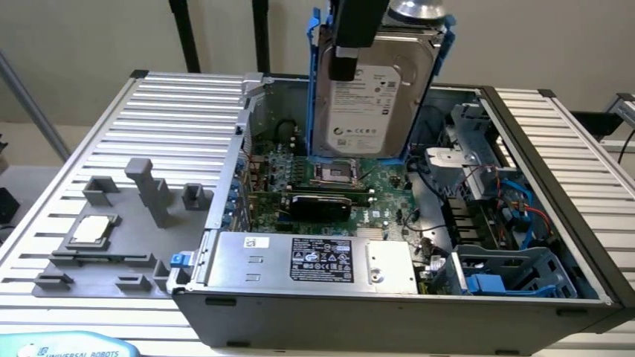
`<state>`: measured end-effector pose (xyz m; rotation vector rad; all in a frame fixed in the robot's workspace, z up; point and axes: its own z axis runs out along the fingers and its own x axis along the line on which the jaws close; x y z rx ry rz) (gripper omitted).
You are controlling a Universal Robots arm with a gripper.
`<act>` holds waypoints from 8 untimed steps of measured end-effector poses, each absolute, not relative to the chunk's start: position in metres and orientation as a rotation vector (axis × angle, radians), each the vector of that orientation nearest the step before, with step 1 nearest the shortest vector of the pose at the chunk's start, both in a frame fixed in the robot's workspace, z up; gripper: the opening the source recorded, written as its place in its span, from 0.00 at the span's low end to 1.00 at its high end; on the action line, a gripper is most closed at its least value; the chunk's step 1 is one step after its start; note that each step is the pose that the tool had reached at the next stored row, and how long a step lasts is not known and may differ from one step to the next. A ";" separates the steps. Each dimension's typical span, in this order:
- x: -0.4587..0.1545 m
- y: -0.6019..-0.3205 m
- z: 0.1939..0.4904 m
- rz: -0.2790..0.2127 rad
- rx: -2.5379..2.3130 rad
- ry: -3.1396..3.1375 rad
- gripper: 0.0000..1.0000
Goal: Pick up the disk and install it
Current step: 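Pick up the disk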
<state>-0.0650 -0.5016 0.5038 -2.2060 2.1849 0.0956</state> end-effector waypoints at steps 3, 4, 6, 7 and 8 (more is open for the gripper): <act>-0.053 -0.508 0.504 0.096 -2.206 2.185 0.33; -0.049 -0.511 0.504 0.096 -2.206 2.185 0.33; -0.041 -0.515 0.504 0.096 -2.206 2.185 0.33; -0.037 -0.518 0.504 0.096 -2.206 2.185 0.33; -0.033 -0.520 0.504 0.096 -2.206 2.185 0.33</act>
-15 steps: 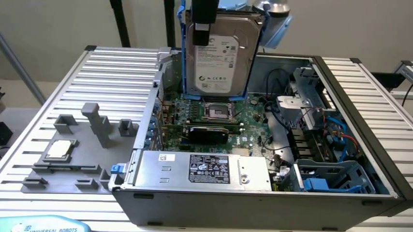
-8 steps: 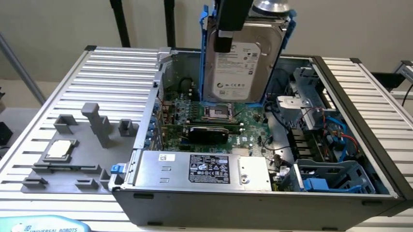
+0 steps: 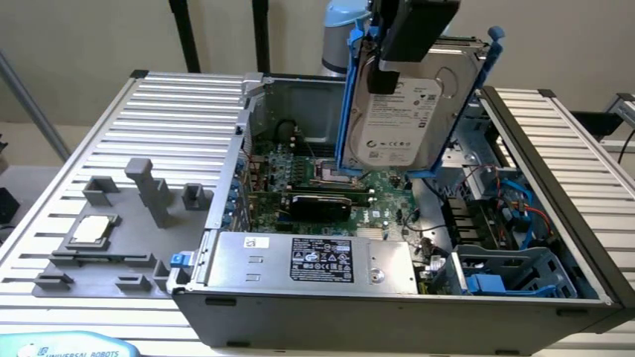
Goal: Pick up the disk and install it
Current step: 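Pick up the disk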
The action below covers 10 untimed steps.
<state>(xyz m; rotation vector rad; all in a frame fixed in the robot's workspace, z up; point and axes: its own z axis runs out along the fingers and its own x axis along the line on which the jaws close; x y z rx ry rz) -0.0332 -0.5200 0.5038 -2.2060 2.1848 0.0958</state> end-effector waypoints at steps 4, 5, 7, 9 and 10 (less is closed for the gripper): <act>-0.018 -0.529 0.504 0.096 -2.206 2.185 0.33; -0.014 -0.531 0.504 0.096 -2.206 2.185 0.33; -0.006 -0.536 0.504 0.096 -2.206 2.185 0.33; 0.002 -0.541 0.504 0.096 -2.206 2.185 0.33; 0.006 -0.543 0.504 0.096 -2.206 2.185 0.33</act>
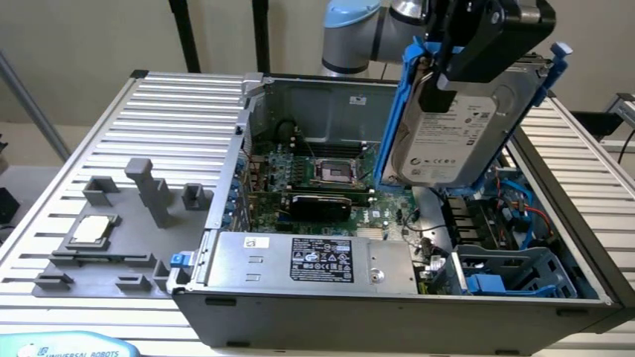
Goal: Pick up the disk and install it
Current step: 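Pick up the disk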
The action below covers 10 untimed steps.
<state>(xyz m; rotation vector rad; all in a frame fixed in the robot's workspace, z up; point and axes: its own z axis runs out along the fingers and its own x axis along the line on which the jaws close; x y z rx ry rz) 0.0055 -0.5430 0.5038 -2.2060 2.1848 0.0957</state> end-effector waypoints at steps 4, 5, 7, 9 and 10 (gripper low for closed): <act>0.020 -0.553 0.504 0.096 -2.206 2.185 0.33; 0.024 -0.555 0.504 0.096 -2.206 2.185 0.33; 0.031 -0.560 0.504 0.096 -2.206 2.185 0.33; 0.038 -0.565 0.504 0.096 -2.206 2.185 0.33; 0.041 -0.568 0.504 0.096 -2.206 2.185 0.33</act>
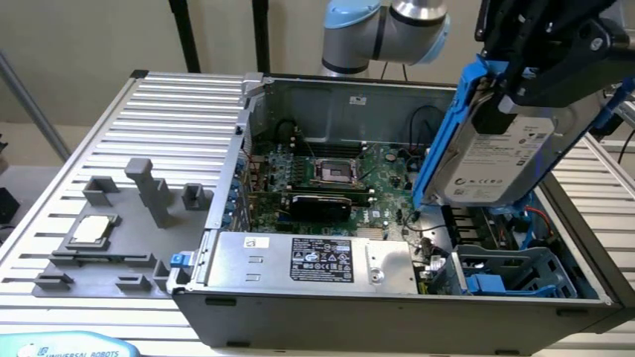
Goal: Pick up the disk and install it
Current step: 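Pick up the disk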
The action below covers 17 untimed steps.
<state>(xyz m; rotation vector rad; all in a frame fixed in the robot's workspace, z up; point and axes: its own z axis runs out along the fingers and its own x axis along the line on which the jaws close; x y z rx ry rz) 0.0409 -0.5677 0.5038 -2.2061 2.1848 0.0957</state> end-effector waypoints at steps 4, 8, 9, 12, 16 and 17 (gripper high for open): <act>0.054 -0.578 0.504 0.096 -2.206 2.185 0.33; 0.067 -0.588 0.503 0.096 -2.206 2.185 0.33; 0.070 -0.590 0.503 0.096 -2.206 2.185 0.33; 0.084 -0.597 0.502 0.096 -2.206 2.185 0.33; 0.101 -0.605 0.500 0.096 -2.206 2.185 0.33; 0.104 -0.607 0.500 0.095 -2.206 2.185 0.33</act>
